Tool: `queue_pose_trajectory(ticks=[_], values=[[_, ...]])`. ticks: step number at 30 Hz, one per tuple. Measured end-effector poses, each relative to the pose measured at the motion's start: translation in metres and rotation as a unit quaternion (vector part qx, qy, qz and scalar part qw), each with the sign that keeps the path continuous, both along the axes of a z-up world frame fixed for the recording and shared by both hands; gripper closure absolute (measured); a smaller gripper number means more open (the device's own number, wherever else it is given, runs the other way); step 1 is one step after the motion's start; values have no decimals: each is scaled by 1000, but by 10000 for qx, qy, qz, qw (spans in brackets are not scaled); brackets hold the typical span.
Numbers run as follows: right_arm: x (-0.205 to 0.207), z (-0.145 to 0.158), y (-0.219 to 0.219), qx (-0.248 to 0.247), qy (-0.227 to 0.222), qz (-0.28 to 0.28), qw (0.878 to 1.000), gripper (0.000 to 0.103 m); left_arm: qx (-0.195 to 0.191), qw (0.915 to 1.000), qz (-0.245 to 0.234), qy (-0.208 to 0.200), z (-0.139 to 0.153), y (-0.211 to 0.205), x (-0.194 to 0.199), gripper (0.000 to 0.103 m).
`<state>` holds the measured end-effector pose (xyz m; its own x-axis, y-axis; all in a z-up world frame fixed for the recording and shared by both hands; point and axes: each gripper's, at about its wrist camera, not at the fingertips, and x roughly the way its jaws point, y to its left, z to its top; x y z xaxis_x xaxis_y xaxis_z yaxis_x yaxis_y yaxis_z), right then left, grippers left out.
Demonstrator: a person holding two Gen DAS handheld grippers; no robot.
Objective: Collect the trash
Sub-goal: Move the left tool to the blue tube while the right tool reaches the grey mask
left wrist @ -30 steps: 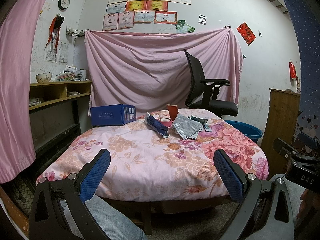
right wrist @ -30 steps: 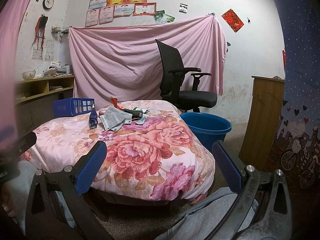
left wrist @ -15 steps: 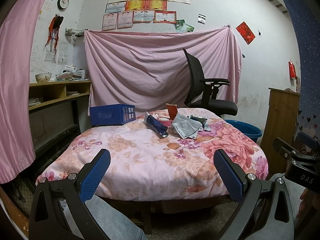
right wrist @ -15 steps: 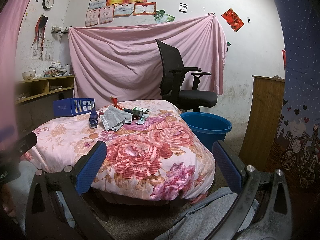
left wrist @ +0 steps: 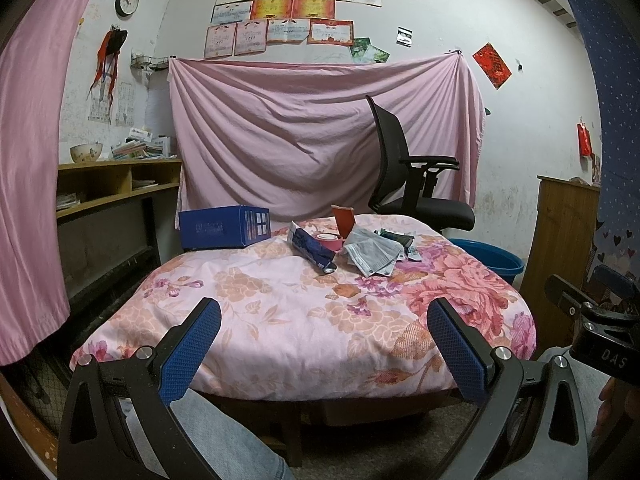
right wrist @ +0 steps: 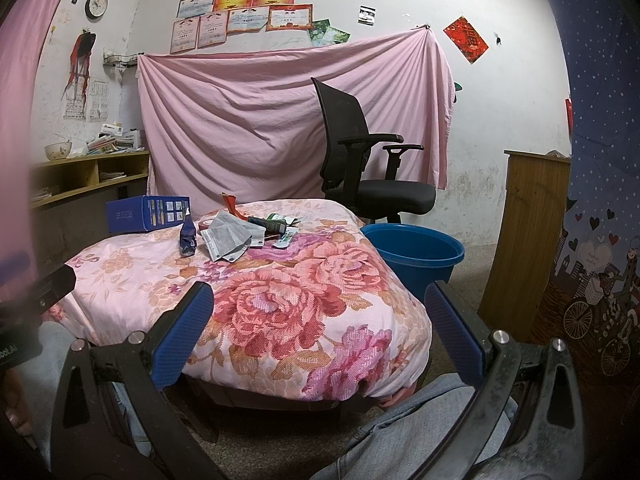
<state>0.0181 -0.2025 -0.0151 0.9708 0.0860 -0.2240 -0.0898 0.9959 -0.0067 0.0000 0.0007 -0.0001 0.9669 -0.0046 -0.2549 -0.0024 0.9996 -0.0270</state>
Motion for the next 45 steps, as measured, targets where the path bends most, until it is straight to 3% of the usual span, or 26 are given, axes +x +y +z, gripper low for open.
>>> queue_pose_trajectory(ticks=[7, 14, 22, 31, 35, 45], values=[[0, 3, 1, 94, 69, 83, 9999, 0, -318, 9993, -129, 149, 6, 7, 10, 2], [20, 10, 0, 165, 84, 227, 9996, 0, -646, 9978, 32, 115, 23, 28, 30, 2], [69, 32, 13, 64, -271, 479, 9985, 0, -555, 9972, 386, -314, 40, 43, 79, 2], [147, 40, 28, 140, -172, 803, 9965, 0, -310, 9971, 513, -461, 41, 59, 145, 2], [178, 39, 39, 156, 99, 985, 9950, 0, -292, 9986, 394, -196, 36, 63, 179, 2], [231, 12, 63, -149, 1241, 1194, 9849, 0, -296, 9939, 73, 1064, 0, 62, 233, 2]])
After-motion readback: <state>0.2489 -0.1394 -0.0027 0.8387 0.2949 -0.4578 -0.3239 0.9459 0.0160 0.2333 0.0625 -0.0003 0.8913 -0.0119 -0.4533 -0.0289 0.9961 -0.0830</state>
